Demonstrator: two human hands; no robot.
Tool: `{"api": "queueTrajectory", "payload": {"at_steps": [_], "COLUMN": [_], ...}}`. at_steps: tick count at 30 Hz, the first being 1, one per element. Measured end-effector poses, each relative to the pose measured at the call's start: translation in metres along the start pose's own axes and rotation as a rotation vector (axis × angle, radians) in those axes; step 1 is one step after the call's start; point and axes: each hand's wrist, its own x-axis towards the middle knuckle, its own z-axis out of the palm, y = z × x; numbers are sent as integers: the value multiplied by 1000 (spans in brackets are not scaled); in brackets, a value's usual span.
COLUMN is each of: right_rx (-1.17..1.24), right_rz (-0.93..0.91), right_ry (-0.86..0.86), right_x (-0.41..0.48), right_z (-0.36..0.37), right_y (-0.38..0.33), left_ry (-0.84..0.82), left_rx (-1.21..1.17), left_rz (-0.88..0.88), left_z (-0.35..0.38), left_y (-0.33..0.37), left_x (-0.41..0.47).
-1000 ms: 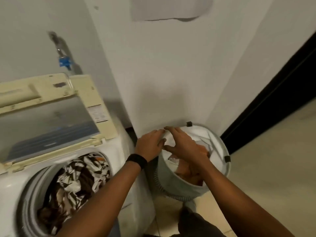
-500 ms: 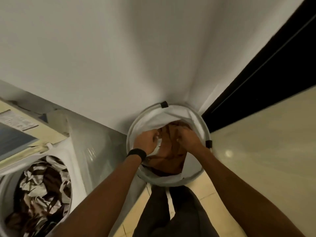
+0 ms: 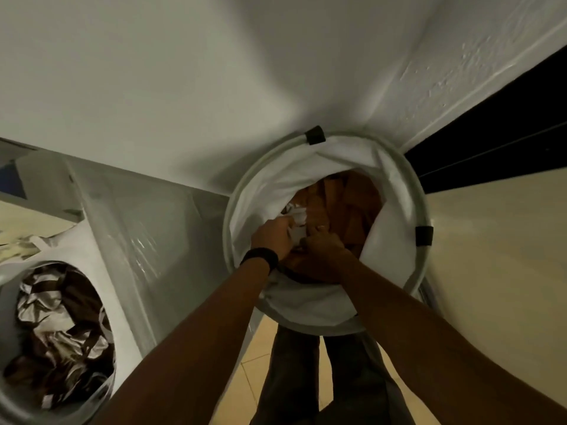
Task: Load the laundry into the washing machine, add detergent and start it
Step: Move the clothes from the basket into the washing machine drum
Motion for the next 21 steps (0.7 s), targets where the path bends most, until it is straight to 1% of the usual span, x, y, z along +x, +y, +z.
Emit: {"api": "queueTrajectory", "payload": {"at_steps": [2,4,6,8,10,11,13,15,16,17,19,20,21], "right_rx": [-28,10,93,189,349,389,456,436,396,346,286,293,306], "right_rz": [-17,-74,-125,-153,-207,-235,-276,-307,-325,-342,-320,-308,-316], "right_ry": [50,183,313,425,485,543,618,688,727,773,840,876,913], "right_x": [-1,-10,-19,-35,-56,-77,-99,-125,-137,-149,-168,-180,-188], "right_z": [-1,-12,-25,-43,-56,-67,-79,-93,-96,-101,-105,-109,-110], "right_y": [0,-4,-7,-9,-14,-20,-28,-38,-42,-45,-52,-57,-61], "left_ry": [18,24,-35,-128,-183,-154,-44,62,83,92,109,86,15], "left_rx": [-34,-57,-74,-54,-48,-44,-55,-121,-159,-193,-262,-289,-298], "left_rz": [-15,-17,51,136,169,191,208,233,252,268,300,331,360], "left_z": [-3,-6,-12,-19,-21,-29,-33,-46,-53,-62,-74,-80,-84], "left_y": [-6,-9,-9,-3,2,9,13,17,19,21,26,29,30], "left_x": [0,-2,-6,-15,-22,-33,-43,-62,-73,-84,-102,-112,-121]}}
